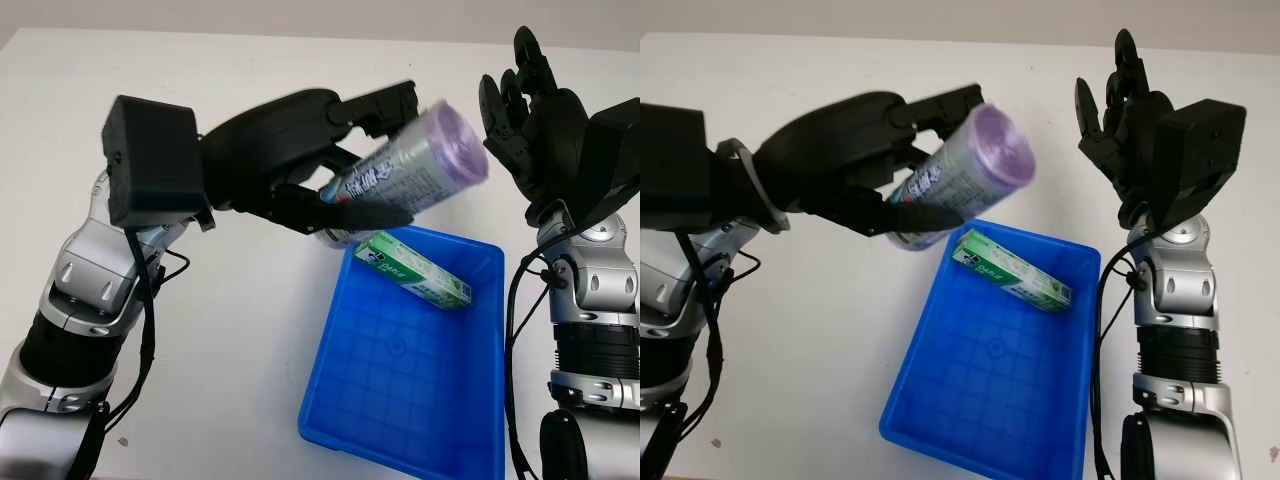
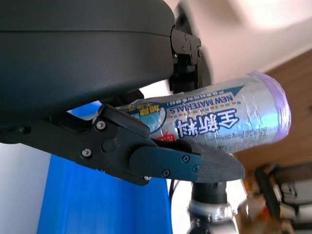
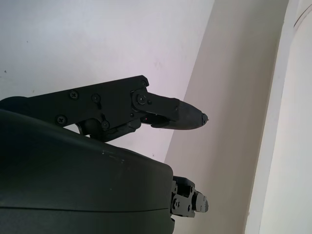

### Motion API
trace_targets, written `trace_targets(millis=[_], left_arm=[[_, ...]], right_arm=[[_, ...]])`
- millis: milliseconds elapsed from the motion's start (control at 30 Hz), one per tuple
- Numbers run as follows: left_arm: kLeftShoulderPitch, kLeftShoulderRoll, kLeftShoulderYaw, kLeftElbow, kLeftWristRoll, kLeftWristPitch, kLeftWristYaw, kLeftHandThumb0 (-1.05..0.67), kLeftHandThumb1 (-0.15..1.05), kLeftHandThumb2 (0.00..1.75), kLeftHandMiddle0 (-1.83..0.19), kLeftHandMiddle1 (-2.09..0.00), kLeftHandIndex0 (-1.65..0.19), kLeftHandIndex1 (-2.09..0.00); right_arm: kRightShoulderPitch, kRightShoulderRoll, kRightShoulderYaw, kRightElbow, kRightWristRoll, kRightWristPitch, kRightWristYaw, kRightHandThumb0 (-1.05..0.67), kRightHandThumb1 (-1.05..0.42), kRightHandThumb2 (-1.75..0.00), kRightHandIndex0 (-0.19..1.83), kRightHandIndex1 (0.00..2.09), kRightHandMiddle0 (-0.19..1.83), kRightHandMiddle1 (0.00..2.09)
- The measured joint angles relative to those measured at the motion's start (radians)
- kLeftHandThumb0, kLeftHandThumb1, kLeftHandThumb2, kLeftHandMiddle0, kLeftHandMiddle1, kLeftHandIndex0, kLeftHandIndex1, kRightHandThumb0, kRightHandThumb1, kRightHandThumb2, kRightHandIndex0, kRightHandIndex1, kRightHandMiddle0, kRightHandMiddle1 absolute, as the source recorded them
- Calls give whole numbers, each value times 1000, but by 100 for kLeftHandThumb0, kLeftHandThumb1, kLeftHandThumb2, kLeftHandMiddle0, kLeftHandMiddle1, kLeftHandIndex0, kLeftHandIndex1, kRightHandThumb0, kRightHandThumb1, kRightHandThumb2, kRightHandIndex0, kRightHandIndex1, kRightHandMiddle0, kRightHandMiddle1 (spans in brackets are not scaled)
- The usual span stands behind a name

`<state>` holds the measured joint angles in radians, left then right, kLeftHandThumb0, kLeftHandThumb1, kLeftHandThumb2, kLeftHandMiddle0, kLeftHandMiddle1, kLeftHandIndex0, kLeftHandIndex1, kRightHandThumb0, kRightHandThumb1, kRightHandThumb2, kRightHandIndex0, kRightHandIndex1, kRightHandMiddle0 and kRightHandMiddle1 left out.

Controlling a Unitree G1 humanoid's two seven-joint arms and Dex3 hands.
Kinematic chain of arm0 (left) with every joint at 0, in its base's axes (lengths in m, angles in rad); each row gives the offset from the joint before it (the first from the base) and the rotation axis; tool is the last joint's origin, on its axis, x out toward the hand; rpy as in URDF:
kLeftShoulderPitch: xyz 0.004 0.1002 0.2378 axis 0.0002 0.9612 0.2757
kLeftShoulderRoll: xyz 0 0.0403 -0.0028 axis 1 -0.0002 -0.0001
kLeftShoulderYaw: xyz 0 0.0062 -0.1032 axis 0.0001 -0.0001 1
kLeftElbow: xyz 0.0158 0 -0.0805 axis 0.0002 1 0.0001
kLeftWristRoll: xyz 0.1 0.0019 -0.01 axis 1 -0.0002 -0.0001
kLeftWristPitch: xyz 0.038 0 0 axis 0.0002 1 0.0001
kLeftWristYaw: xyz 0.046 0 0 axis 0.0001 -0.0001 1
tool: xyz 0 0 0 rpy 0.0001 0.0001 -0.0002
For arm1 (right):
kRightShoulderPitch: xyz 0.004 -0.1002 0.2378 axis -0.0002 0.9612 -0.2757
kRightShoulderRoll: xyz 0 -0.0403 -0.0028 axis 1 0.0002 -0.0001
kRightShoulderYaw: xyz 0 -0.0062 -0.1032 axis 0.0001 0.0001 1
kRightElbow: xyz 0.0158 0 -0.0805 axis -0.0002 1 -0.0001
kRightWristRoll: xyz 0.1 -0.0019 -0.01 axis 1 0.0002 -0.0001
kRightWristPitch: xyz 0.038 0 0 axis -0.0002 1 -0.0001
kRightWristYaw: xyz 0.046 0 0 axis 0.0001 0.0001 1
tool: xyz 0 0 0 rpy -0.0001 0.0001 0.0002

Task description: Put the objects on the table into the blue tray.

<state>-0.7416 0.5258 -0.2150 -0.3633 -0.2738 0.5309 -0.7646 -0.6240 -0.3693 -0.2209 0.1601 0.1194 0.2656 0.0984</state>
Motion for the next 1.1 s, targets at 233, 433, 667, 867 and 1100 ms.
trace_targets(millis=[233,433,667,867,1100], left_arm=[[-16,25,-39,-16,-17,114,-86,-48,105,21,-15,-3,5,-9],[-18,35,-58,-4,-21,129,-141,-56,105,13,10,-2,17,-4],[-18,10,-32,8,-61,151,-127,-54,102,6,16,-4,17,-6],[16,-111,91,2,-136,223,68,-38,104,10,-2,-9,-1,-12],[23,-223,260,101,-129,26,272,-45,105,50,-7,-6,-3,-13]], right_arm=[[0,6,1,-1,0,19,-20,-36,-105,-50,-12,6,-6,8],[2,6,8,-2,-23,19,-22,-38,-105,-47,-11,6,-5,7],[3,6,8,-4,-33,19,-19,-34,-105,-47,-10,7,-3,7],[3,6,9,-4,-45,21,-21,-29,-105,-44,-10,6,0,8],[1,6,9,-7,-56,54,-35,-26,-105,-42,-10,6,1,7]])
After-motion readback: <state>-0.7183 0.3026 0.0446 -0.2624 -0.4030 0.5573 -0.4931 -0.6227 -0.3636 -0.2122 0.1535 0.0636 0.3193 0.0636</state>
